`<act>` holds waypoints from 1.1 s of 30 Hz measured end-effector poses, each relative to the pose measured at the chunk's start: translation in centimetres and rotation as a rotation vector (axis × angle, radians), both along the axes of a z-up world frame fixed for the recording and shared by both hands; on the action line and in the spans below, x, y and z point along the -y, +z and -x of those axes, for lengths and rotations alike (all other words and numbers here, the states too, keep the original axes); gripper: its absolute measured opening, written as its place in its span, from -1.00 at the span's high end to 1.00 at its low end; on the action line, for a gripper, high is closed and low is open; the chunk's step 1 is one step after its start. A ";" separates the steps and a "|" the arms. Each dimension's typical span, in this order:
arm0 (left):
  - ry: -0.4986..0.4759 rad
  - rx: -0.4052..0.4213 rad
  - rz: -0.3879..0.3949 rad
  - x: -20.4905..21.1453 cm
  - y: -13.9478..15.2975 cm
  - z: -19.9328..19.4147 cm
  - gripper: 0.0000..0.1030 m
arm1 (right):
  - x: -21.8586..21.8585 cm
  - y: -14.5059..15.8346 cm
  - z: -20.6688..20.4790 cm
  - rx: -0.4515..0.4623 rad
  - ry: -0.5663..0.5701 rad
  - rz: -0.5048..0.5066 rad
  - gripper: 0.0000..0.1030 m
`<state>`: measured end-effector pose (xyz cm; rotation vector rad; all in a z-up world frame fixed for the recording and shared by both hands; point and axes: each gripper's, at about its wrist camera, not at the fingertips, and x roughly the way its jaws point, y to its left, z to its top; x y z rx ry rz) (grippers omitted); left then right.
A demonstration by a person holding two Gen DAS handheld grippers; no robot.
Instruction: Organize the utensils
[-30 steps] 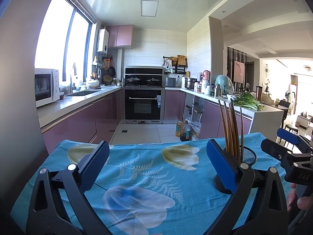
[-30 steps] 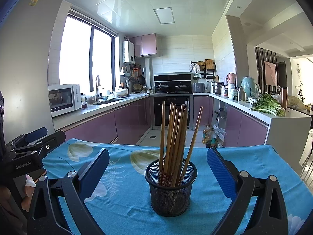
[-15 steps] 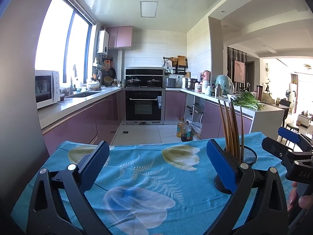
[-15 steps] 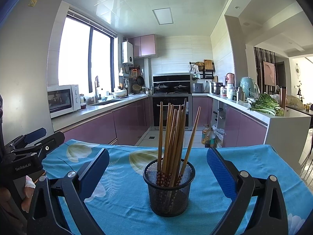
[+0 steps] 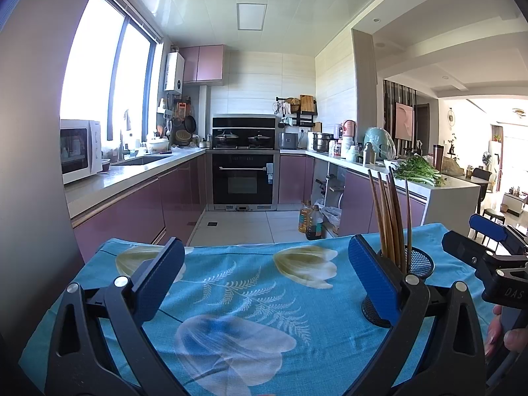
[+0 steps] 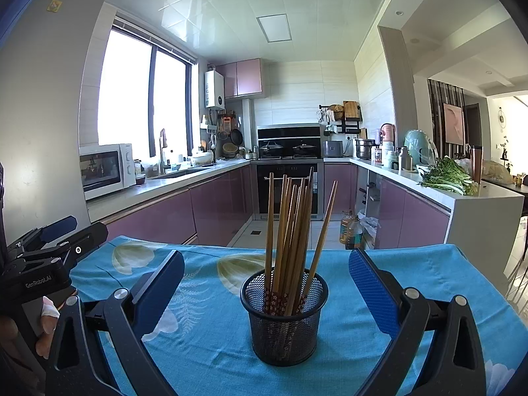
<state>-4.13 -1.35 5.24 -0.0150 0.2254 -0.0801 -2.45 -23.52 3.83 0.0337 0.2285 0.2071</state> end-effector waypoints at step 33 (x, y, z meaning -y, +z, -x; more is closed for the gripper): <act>0.001 0.003 -0.003 -0.1 0.0 0.1 -0.90 | 0.0 -0.1 0.0 -0.001 -0.006 -0.009 -0.88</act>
